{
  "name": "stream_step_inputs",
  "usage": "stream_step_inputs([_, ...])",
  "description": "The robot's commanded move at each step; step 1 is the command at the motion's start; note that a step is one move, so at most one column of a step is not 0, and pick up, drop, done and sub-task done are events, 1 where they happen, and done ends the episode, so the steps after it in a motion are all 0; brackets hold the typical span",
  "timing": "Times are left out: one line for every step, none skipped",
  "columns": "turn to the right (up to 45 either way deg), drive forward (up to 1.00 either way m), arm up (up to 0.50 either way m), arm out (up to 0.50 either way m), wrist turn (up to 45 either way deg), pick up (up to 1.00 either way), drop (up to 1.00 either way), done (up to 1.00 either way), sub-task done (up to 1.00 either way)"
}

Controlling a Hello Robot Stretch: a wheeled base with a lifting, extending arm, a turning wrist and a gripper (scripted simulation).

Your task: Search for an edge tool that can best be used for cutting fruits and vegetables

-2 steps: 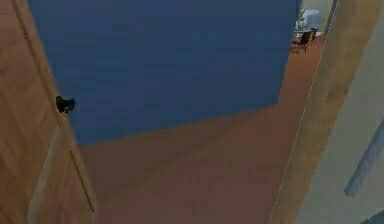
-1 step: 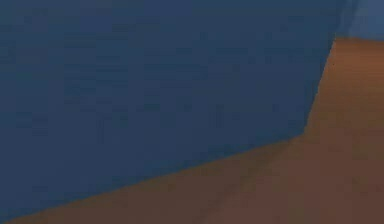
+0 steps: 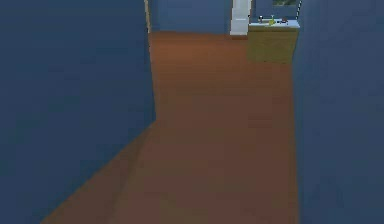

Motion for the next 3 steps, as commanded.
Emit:
stream_step_inputs([9.0,0.00,0.00,0.00,0.0,0.00,0.00,0.00,0.00])
stream_step_inputs([0.0,1.00,0.00,0.00,0.0,0.00,0.00,0.00,0.00])
stream_step_inputs([0.0,1.00,0.00,0.00,0.0,0.00,0.00,0.00,0.00])
